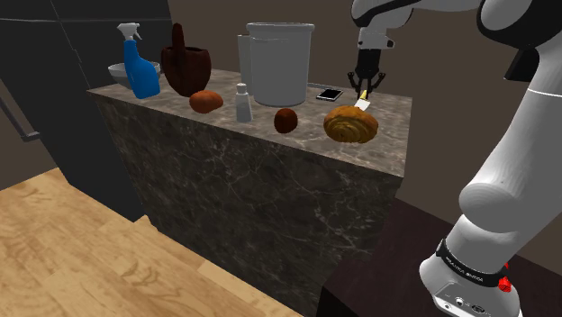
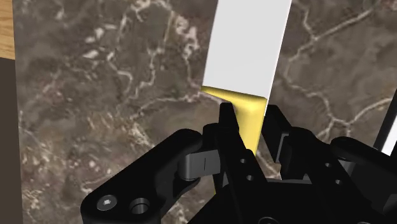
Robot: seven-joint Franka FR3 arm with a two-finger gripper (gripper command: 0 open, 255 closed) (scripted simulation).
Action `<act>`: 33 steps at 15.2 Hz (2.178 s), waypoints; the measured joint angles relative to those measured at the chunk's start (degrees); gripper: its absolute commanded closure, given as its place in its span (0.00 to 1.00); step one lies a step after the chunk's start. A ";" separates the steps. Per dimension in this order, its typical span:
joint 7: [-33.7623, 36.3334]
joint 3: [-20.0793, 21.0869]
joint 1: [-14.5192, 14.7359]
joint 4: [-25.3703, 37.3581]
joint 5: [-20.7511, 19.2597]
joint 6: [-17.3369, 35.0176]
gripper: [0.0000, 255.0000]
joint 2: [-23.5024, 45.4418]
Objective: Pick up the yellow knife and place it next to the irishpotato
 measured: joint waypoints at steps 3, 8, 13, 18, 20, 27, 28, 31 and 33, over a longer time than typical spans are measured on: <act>-0.02 -0.03 -0.04 0.89 0.00 -0.86 1.00 0.07; 0.24 -0.01 -0.04 4.82 0.04 -4.62 1.00 0.23; 0.31 -0.09 -0.17 9.43 0.13 -8.65 1.00 0.82; 0.40 -0.16 -0.32 14.61 0.31 -12.85 1.00 1.82; 0.35 -0.22 -0.44 16.92 0.40 -14.59 1.00 2.41; 0.37 -0.38 -0.89 25.78 0.92 -20.94 1.00 4.95; 0.40 -0.39 -0.95 27.13 1.03 -21.81 1.00 5.44; 3.44 0.80 0.92 26.45 1.18 -22.00 1.00 4.37; 6.06 1.86 2.55 24.72 1.26 -21.43 1.00 3.08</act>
